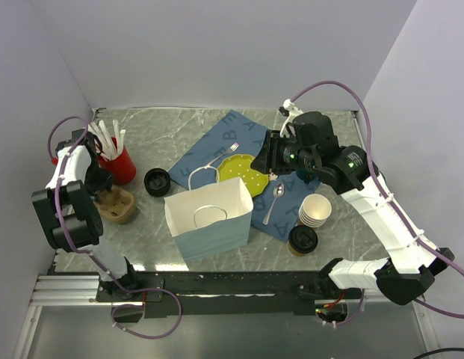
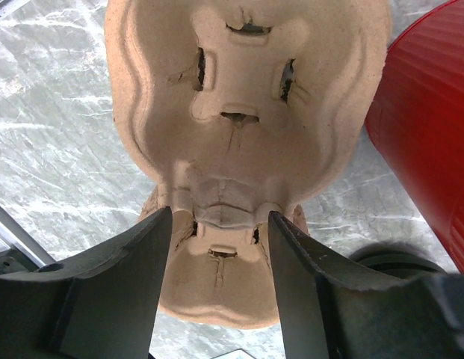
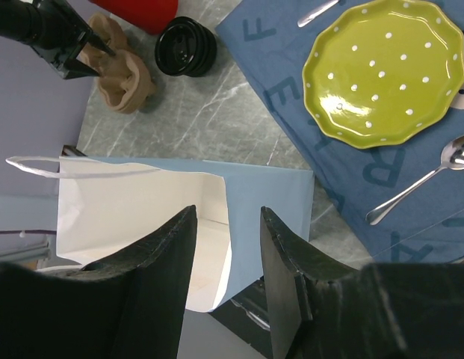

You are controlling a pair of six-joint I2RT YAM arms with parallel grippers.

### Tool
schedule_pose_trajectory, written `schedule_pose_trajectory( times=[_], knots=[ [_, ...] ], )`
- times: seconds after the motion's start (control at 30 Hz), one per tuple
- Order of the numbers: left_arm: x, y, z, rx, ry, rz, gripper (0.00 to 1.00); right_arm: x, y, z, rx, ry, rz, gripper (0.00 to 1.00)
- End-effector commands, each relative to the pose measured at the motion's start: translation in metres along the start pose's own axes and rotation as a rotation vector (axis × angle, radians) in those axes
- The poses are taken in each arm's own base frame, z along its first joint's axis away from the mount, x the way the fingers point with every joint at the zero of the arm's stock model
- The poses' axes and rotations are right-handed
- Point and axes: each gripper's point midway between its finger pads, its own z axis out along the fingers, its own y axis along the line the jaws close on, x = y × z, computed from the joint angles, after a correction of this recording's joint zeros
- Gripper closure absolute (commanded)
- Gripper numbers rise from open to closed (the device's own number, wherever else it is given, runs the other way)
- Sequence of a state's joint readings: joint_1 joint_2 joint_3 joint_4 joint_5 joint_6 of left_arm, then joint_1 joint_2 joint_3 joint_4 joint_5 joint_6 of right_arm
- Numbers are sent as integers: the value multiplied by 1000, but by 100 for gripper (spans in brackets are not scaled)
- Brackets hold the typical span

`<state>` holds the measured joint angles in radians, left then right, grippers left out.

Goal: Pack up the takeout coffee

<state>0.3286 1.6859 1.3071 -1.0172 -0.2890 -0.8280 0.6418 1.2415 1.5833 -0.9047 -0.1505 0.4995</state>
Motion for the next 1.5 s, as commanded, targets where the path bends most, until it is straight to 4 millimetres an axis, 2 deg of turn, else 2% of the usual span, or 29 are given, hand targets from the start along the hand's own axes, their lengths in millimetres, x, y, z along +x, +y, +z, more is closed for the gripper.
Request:
schedule_pose_trajectory(
  times=[0.0, 0.67, 0.87, 1.0, 1.27, 1.47],
  knots=[
    [-4, 2, 4, -13, -18, -7, 40, -10, 6, -1, -22, -40, -15, 53],
    [-3, 5, 9, -34, -13, -8, 49, -9, 4, -3, -13, -47, -21, 53],
    [-6, 4, 6, -32, -24, -7, 56, -9, 4, -3, -15, -47, -22, 53],
    [-11, 5, -1, -37, -38, -8, 60, -11, 5, -4, -15, -51, -25, 53],
    [-25, 4, -27, -3, -75, -24, 60, -12, 5, -5, -18, -56, -25, 53],
    [-26, 6, -38, 9, -82, -23, 60, -10, 6, -6, -25, -54, -24, 53]
  ],
)
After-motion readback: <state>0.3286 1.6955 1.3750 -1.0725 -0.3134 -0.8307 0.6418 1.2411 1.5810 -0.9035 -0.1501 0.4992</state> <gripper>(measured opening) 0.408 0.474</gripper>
